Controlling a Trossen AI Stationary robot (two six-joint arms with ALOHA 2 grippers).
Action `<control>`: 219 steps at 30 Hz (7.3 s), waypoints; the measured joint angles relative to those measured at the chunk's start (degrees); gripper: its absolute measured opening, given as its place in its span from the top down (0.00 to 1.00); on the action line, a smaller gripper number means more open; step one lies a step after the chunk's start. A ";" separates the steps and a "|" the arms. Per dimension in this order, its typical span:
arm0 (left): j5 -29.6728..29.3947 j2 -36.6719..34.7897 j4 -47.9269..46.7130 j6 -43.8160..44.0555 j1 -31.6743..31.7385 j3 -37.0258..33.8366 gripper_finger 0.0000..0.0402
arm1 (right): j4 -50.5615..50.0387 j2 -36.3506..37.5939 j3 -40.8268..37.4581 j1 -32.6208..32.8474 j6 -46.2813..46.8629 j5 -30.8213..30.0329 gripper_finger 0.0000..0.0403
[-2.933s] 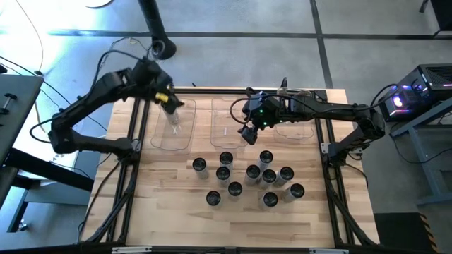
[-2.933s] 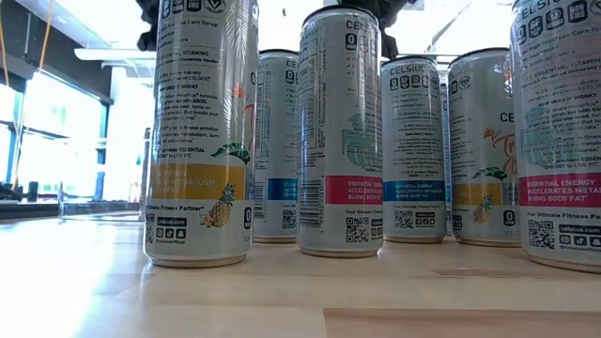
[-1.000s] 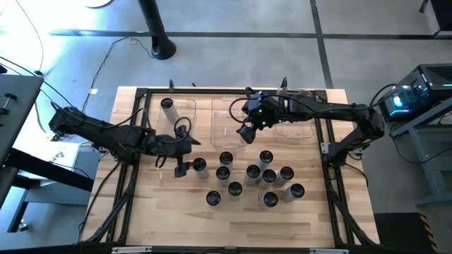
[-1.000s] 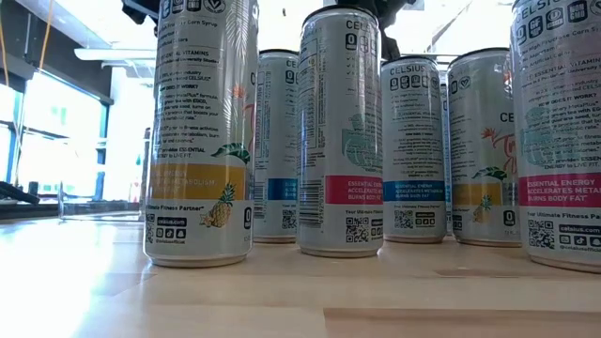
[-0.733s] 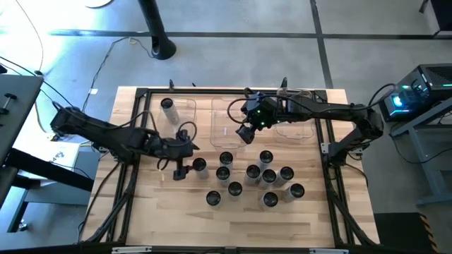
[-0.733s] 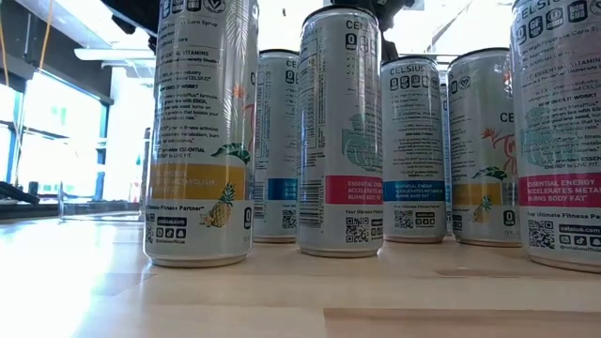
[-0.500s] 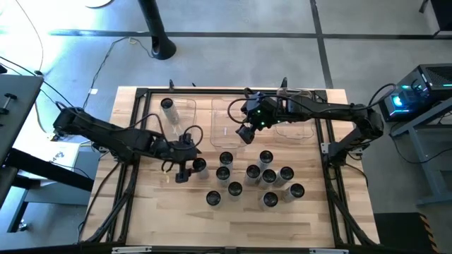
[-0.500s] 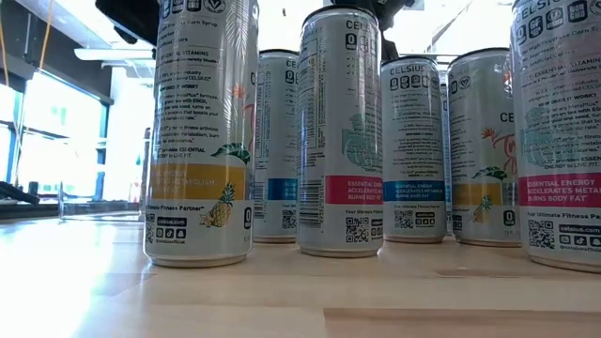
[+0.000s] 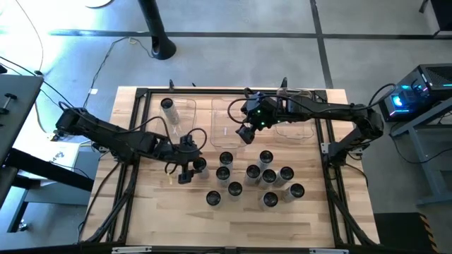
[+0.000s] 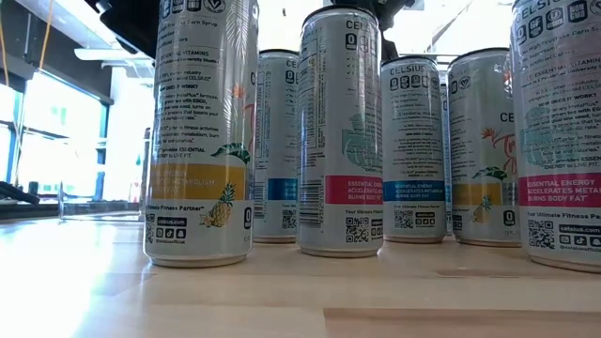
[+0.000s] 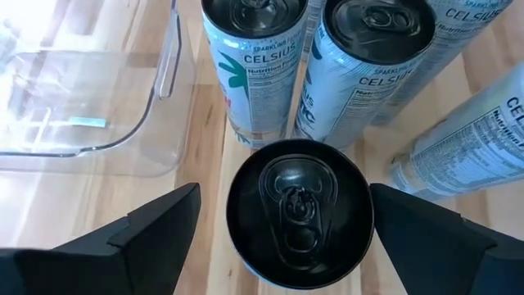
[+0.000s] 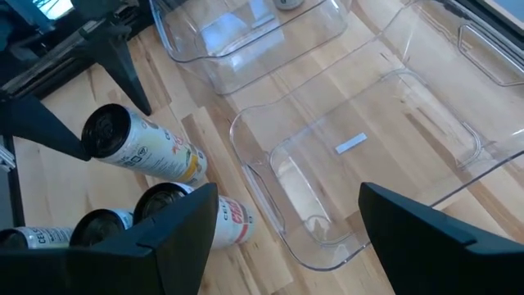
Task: Sort soda cans
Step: Put the white-yellow soda can into the top left transparent bin
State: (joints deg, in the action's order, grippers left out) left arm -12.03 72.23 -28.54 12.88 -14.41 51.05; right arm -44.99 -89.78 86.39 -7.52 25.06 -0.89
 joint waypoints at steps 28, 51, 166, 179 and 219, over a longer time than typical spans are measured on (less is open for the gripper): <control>2.14 3.90 8.12 4.68 -0.28 -3.45 0.41 | -0.52 0.04 0.00 -0.01 -2.58 0.00 0.28; -23.52 -16.87 -26.49 2.03 16.34 17.77 0.41 | -0.60 0.07 0.00 0.00 -4.57 -0.02 0.28; 6.04 -22.76 -0.30 14.18 20.99 -3.13 0.19 | 4.15 0.66 0.02 -0.59 -3.61 2.86 0.28; 2.46 -14.63 0.15 12.07 -5.61 -3.15 0.19 | 4.13 1.18 0.02 -3.13 1.32 5.81 0.28; -15.34 18.43 -7.82 23.06 -21.40 20.02 0.19 | -9.24 8.92 0.07 5.02 -7.07 2.82 0.28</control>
State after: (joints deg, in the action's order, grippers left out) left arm -27.38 90.65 -36.36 35.94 -35.82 71.07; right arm -54.23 -80.86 86.46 -2.50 17.99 1.93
